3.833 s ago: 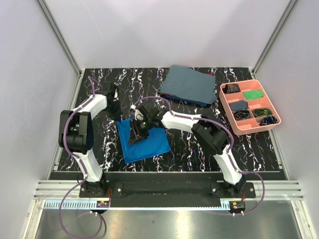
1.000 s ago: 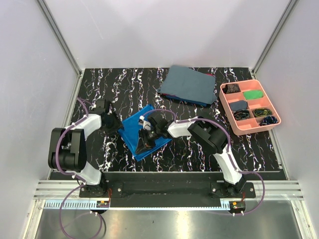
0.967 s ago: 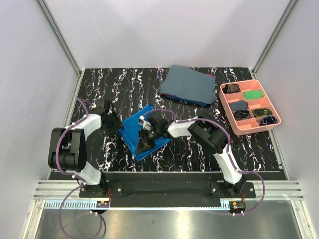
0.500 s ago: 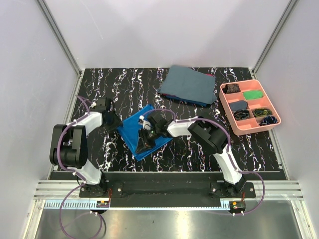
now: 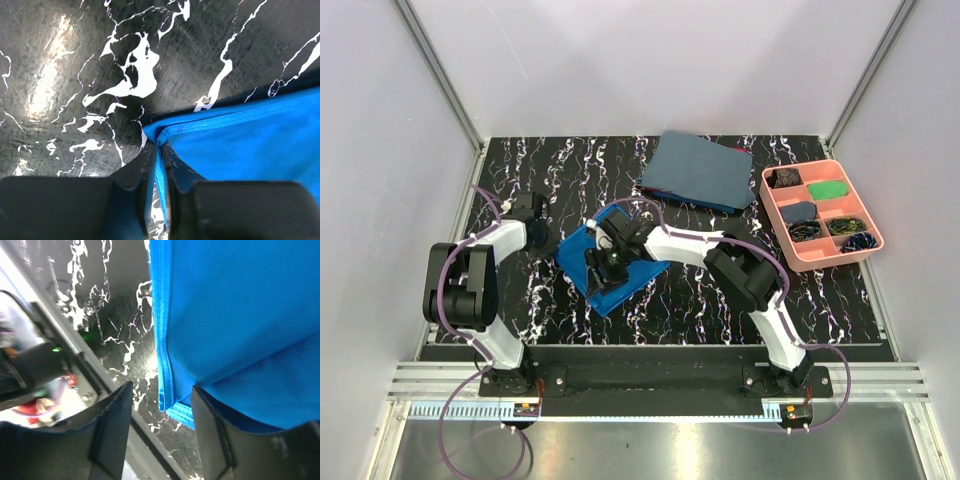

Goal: Fold the napkin into a case and place the utensils inside
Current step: Turn over the upper triangle folded napkin at the center of the board.

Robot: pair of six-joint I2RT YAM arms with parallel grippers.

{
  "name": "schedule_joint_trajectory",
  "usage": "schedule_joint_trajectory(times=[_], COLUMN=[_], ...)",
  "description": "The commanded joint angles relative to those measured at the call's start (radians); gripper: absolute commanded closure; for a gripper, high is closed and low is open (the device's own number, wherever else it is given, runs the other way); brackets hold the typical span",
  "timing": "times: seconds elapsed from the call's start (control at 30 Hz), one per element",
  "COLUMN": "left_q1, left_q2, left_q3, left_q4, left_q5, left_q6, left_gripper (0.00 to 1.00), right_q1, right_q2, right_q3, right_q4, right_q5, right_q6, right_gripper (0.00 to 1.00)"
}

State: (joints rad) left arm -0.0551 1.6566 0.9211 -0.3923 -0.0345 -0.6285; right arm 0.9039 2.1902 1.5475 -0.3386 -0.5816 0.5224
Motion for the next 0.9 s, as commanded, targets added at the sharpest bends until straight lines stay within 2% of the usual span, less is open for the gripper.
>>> schedule_joint_trajectory(times=[0.0, 0.13, 0.37, 0.6, 0.87], left_q1=[-0.005, -0.005, -0.005, -0.002, 0.015], left_q2=[0.017, 0.019, 0.025, 0.028, 0.035], left_q3=[-0.03, -0.027, -0.019, -0.016, -0.008], left_q4=[0.036, 0.041, 0.03, 0.033, 0.038], left_q5=[-0.019, 0.004, 0.028, 0.058, 0.108], left_q6=[0.006, 0.01, 0.007, -0.016, -0.03], left_gripper=[0.91, 0.99, 1.0, 1.0, 1.0], right_q1=[0.067, 0.114, 0.199, 0.219, 0.23], right_q2=[-0.06, -0.009, 0.014, 0.059, 0.121], right_q3=[0.128, 0.197, 0.273, 0.292, 0.293], right_q4=[-0.25, -0.339, -0.389, -0.381, -0.362], right_q5=[0.231, 0.348, 0.555, 0.571, 0.635], right_q6=[-0.202, -0.314, -0.34, -0.346, -0.355], right_gripper=[0.39, 0.35, 0.37, 0.45, 0.48])
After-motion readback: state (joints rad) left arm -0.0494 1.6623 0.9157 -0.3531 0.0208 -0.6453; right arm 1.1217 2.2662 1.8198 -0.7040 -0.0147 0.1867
